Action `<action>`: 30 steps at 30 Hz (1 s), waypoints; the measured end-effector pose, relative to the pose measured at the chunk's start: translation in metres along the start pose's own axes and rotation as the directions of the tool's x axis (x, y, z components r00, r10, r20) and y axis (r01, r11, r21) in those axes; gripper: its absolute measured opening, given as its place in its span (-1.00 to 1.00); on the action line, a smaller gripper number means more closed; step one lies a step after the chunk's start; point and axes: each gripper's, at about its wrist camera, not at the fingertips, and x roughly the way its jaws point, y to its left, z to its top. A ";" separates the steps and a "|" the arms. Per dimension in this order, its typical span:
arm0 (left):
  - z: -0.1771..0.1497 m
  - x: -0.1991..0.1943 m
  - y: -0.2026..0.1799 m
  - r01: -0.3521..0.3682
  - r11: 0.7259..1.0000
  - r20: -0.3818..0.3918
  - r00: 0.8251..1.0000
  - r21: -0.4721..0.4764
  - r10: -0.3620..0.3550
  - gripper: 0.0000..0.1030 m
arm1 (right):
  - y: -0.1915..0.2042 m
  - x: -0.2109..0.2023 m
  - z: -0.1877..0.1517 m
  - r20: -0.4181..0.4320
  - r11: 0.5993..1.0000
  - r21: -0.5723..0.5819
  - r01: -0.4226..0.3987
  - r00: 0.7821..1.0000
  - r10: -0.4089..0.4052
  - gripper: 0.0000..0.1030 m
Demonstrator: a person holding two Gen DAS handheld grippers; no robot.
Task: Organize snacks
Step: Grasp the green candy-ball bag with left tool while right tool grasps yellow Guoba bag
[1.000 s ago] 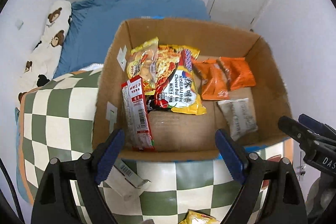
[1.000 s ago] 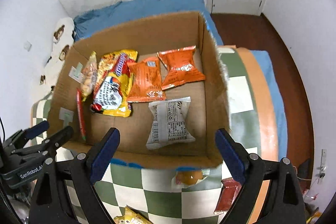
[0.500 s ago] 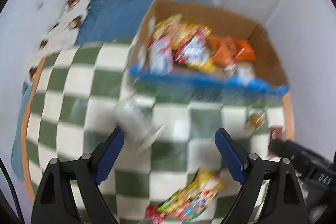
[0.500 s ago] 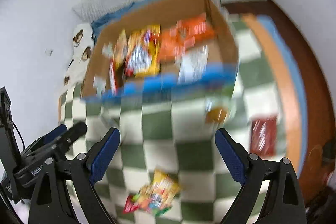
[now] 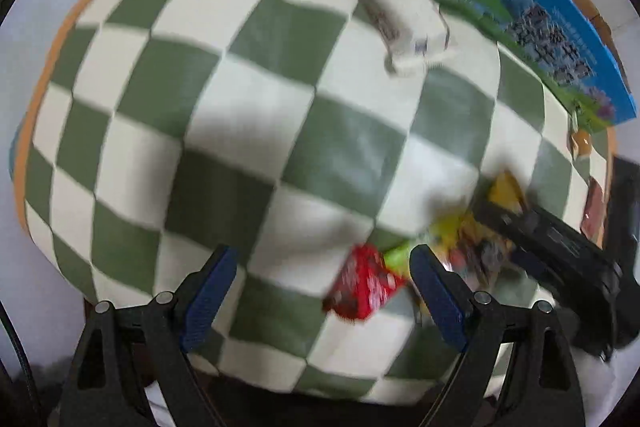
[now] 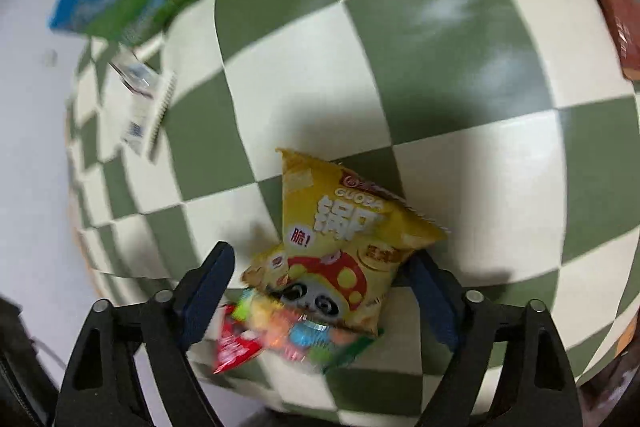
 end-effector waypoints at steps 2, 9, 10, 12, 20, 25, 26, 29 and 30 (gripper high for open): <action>-0.012 0.002 -0.003 0.046 0.999 -0.036 0.998 -0.009 -0.046 0.72 | 0.007 0.004 -0.004 0.028 0.996 -0.059 0.066 0.998 -0.064 0.32; -0.036 0.031 -0.050 0.239 0.970 -0.215 0.946 -0.046 -0.243 0.72 | -0.018 -0.024 -0.020 0.081 0.956 -0.252 0.152 0.987 -0.136 -0.05; -0.036 0.037 -0.057 0.249 0.967 -0.230 0.939 -0.058 -0.256 0.72 | -0.028 -0.032 -0.023 0.085 0.949 -0.267 0.169 0.985 -0.152 -0.05; -0.030 0.052 -0.070 0.269 0.959 -0.254 0.925 -0.090 -0.283 0.72 | -0.044 -0.043 -0.028 0.102 0.938 -0.279 0.206 0.978 -0.185 -0.05; -0.012 0.097 -0.091 0.200 0.972 -0.234 0.946 -0.121 -0.223 0.08 | -0.114 -0.064 -0.031 0.091 0.975 -0.152 0.163 0.985 -0.150 -0.05; -0.023 0.090 -0.120 0.112 0.976 -0.179 0.981 0.187 -0.078 0.06 | -0.126 -0.059 -0.042 0.051 0.973 -0.181 0.143 0.989 -0.136 -0.05; -0.028 0.088 -0.125 0.095 0.966 -0.171 0.984 0.240 -0.054 0.05 | -0.130 -0.061 -0.045 0.035 0.968 -0.205 0.144 0.990 -0.140 -0.05; -0.051 0.087 -0.138 0.041 0.914 -0.154 0.988 0.403 0.023 0.06 | -0.132 -0.059 -0.057 -0.004 0.952 -0.269 0.146 0.988 -0.153 -0.05; -0.057 0.089 -0.139 0.031 0.902 -0.148 0.988 0.430 0.037 0.06 | -0.133 -0.058 -0.062 -0.011 0.947 -0.285 0.147 0.988 -0.157 -0.05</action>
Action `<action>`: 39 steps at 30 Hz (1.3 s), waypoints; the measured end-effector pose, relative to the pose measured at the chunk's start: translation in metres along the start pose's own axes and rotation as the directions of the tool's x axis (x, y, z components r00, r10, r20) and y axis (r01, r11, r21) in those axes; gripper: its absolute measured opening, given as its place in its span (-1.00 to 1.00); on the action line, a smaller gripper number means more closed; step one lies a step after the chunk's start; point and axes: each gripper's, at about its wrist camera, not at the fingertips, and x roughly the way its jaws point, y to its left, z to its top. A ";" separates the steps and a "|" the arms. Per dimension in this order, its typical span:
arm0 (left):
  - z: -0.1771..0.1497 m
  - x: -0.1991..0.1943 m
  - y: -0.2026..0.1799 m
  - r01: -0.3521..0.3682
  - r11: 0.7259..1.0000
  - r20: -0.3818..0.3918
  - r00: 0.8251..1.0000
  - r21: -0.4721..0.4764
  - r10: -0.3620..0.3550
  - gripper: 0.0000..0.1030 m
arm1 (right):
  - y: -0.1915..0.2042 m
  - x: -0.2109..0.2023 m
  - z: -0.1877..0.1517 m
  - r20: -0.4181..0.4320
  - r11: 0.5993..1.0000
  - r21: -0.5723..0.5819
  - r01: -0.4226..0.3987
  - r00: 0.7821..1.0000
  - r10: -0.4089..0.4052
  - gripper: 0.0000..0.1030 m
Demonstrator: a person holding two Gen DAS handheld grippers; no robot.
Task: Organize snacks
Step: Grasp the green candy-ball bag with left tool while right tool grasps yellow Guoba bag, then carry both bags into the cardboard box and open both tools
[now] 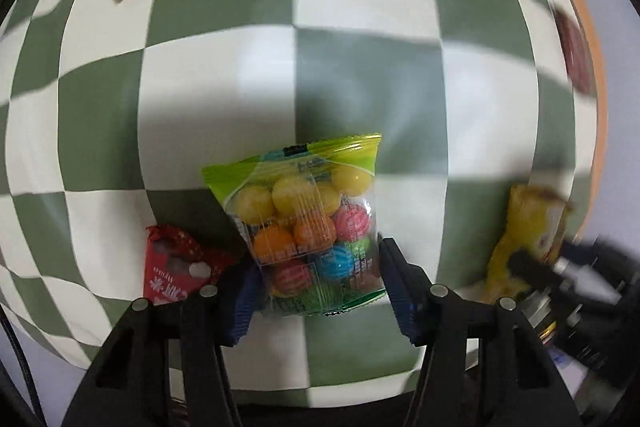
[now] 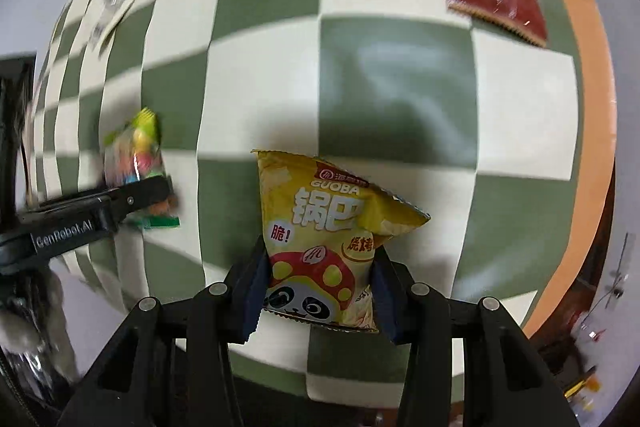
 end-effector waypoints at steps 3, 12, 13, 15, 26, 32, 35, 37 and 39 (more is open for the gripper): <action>0.002 0.008 0.001 0.018 0.999 -0.017 1.000 -0.035 -0.019 0.14 | -0.007 0.001 -0.010 0.001 1.000 0.001 -0.011 1.000 0.011 0.07; 0.020 0.016 0.026 0.026 0.994 0.000 1.000 -0.110 -0.026 0.18 | -0.039 0.001 -0.019 0.058 0.987 0.152 -0.048 0.998 0.039 0.22; 0.020 0.017 0.024 0.028 0.993 0.000 1.000 -0.118 -0.028 0.18 | -0.042 0.001 -0.020 0.055 0.986 0.161 -0.039 0.998 0.031 0.22; 0.018 0.015 0.022 0.027 0.992 -0.001 1.000 -0.121 -0.027 0.17 | -0.044 0.000 -0.019 0.064 0.984 0.172 -0.035 0.998 0.025 0.22; 0.011 -0.014 0.020 -0.021 0.996 0.056 0.998 -0.091 0.026 -0.11 | 0.017 0.017 -0.020 0.115 0.986 0.159 0.047 0.991 -0.066 -0.03; 0.022 -0.069 0.010 0.050 0.997 0.163 0.986 -0.058 -0.039 -0.11 | 0.015 -0.016 -0.012 0.153 0.982 0.171 -0.075 0.987 0.049 -0.09; 0.041 -0.112 0.008 0.113 0.993 0.227 0.969 -0.040 -0.101 -0.11 | 0.017 -0.048 0.004 0.205 0.980 0.156 -0.126 0.974 0.092 -0.10; 0.062 -0.147 0.008 0.148 0.989 0.267 0.954 -0.022 -0.136 -0.11 | 0.019 -0.076 0.020 0.245 0.976 0.142 -0.166 0.961 0.128 -0.10; 0.084 -0.176 0.008 0.171 0.985 0.302 0.940 -0.005 -0.161 -0.11 | 0.026 -0.109 0.038 0.303 0.974 0.114 -0.195 0.941 0.153 -0.10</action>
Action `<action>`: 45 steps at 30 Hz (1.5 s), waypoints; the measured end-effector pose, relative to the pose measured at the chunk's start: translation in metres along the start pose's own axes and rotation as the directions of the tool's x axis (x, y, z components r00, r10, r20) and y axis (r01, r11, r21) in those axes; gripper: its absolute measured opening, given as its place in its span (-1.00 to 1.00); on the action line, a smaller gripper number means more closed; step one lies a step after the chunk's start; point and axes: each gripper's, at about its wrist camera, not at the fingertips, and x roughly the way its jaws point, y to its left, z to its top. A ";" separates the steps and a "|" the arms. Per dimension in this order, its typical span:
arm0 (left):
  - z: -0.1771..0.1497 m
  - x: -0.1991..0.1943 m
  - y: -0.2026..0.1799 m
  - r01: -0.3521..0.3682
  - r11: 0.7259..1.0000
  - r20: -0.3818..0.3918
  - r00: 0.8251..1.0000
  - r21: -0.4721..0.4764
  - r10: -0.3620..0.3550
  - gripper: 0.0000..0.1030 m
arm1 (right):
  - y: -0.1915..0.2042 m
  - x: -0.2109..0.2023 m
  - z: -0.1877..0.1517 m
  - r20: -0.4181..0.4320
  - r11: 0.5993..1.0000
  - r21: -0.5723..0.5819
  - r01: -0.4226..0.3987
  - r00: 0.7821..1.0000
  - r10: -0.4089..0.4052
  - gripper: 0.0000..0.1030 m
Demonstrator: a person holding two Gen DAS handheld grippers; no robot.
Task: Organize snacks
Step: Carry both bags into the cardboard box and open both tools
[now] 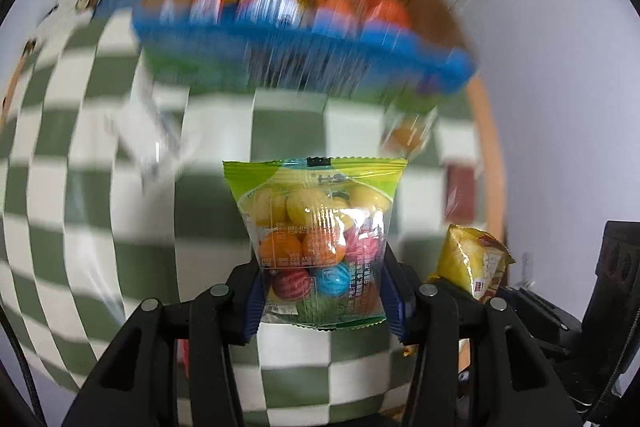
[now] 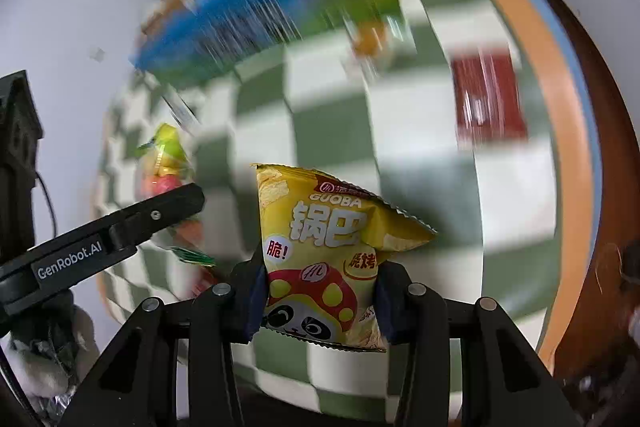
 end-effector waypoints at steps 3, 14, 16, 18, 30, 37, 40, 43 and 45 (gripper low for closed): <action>0.044 -0.018 -0.006 0.023 1.000 0.042 0.999 0.011 -0.024 -0.11 | 0.026 -0.030 0.044 0.074 0.998 -0.044 -0.039 0.996 0.043 -0.10; 0.198 0.042 0.024 -0.010 0.999 -0.113 0.994 -0.045 0.005 -0.10 | 0.105 -0.013 0.221 0.124 0.984 -0.174 0.028 0.992 -0.006 -0.10; 0.213 0.062 0.036 -0.009 0.996 -0.161 0.987 -0.085 -0.005 -0.10 | 0.106 0.005 0.242 0.092 0.986 -0.164 0.026 0.996 -0.011 -0.10; 0.222 0.074 0.043 -0.008 0.994 -0.193 0.981 -0.111 -0.014 -0.10 | 0.105 0.027 0.258 0.054 0.987 -0.157 0.033 0.998 -0.025 -0.10; 0.223 0.117 0.060 -0.019 0.991 -0.294 0.956 -0.131 -0.021 -0.10 | 0.079 0.108 0.275 -0.068 0.992 -0.118 0.035 0.997 -0.043 -0.10; 0.215 0.123 0.065 -0.052 0.991 -0.320 0.947 -0.123 0.010 0.58 | 0.074 0.136 0.277 -0.175 0.991 -0.125 0.042 0.983 -0.064 0.78; 0.214 0.114 0.065 -0.054 0.992 -0.286 0.958 -0.111 0.020 0.67 | 0.070 0.138 0.277 -0.176 0.991 -0.118 0.067 0.981 -0.087 0.79; 0.216 0.103 0.066 -0.051 0.992 -0.258 0.966 -0.111 0.021 0.67 | 0.067 0.133 0.278 -0.164 0.991 -0.106 0.087 0.981 -0.104 0.79; 0.215 0.096 0.066 -0.064 0.993 -0.246 0.968 -0.103 0.037 0.67 | 0.066 0.131 0.278 -0.159 0.990 -0.104 0.095 0.981 -0.111 0.79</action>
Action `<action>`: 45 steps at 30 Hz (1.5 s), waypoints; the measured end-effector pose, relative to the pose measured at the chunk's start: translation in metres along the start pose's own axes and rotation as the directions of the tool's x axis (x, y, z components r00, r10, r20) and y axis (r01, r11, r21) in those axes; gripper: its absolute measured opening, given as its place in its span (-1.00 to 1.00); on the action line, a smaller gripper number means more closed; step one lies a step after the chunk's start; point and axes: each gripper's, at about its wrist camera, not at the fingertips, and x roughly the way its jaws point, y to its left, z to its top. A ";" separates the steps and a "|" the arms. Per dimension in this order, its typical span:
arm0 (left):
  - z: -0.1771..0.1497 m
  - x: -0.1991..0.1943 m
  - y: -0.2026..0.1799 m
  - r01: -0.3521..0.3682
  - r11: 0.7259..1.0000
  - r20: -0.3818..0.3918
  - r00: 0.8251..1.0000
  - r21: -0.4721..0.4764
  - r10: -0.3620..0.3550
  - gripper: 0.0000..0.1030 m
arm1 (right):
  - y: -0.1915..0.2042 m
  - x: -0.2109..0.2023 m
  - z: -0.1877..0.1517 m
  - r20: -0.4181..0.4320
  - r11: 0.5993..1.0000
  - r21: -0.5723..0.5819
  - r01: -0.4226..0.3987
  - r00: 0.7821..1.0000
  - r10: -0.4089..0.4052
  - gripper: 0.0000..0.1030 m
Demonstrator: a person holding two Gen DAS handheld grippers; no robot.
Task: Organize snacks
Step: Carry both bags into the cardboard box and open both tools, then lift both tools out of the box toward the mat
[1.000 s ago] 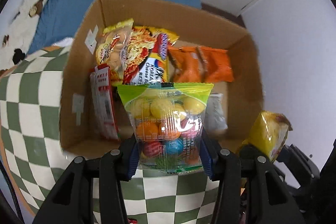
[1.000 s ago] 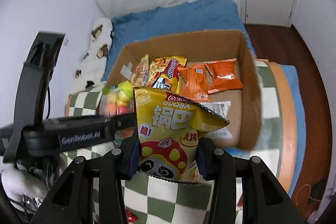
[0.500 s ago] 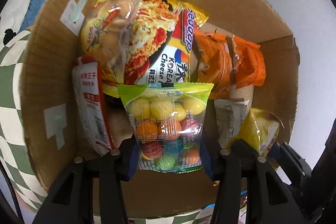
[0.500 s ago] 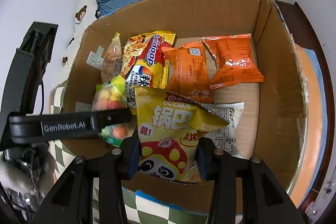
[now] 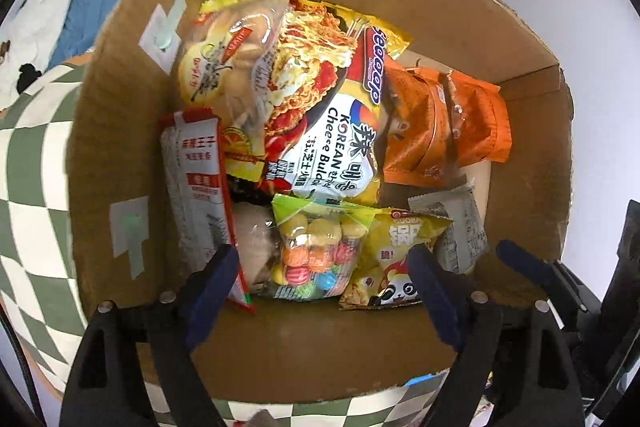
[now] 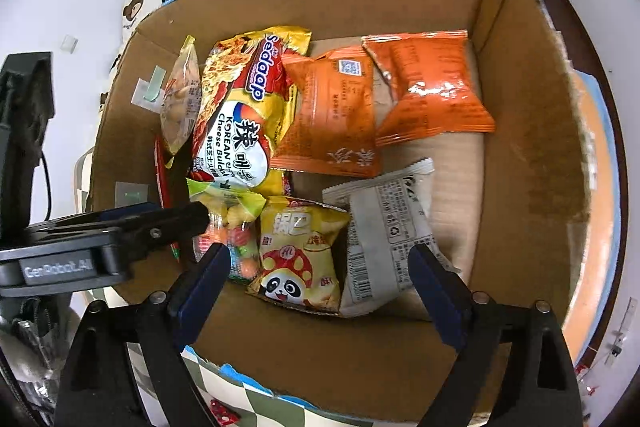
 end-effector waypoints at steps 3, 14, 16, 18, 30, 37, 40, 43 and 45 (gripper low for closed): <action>-0.004 -0.010 -0.004 -0.026 1.000 0.043 0.999 0.013 0.025 0.67 | -0.001 -0.006 -0.003 0.016 1.000 0.005 0.018 1.000 -0.018 0.79; -0.047 -0.039 -0.012 -0.148 0.988 0.294 0.947 0.045 0.129 0.67 | -0.003 -0.048 -0.035 0.148 0.995 0.002 0.100 0.984 -0.099 0.79; -0.060 -0.050 -0.013 -0.166 0.985 0.343 0.929 0.050 0.139 0.67 | -0.002 -0.059 -0.044 0.183 0.993 -0.002 0.119 0.976 -0.116 0.79; -0.071 -0.057 -0.018 -0.184 0.981 0.383 0.912 0.059 0.148 0.67 | 0.000 -0.068 -0.052 0.215 0.992 -0.009 0.127 0.969 -0.122 0.79; -0.140 -0.103 -0.041 -0.226 0.970 0.559 0.818 0.091 0.138 0.67 | 0.014 -0.131 -0.116 0.393 0.988 -0.019 0.155 0.910 -0.135 0.79; -0.177 -0.126 -0.049 -0.234 0.967 0.619 0.776 0.104 0.121 0.67 | 0.019 -0.159 -0.149 0.463 0.985 -0.019 0.174 0.874 -0.145 0.79; -0.188 -0.131 -0.052 -0.237 0.966 0.631 0.767 0.108 0.118 0.67 | 0.024 -0.172 -0.163 0.497 0.983 -0.017 0.183 0.855 -0.150 0.80; -0.196 -0.135 -0.054 -0.229 0.967 0.635 0.765 0.109 0.109 0.67 | 0.029 -0.183 -0.174 0.523 0.983 -0.018 0.181 0.840 -0.145 0.87; -0.200 -0.137 -0.052 -0.222 0.970 0.635 0.765 0.100 0.110 0.67 | 0.029 -0.190 -0.180 0.531 0.987 -0.015 0.161 0.838 -0.128 0.87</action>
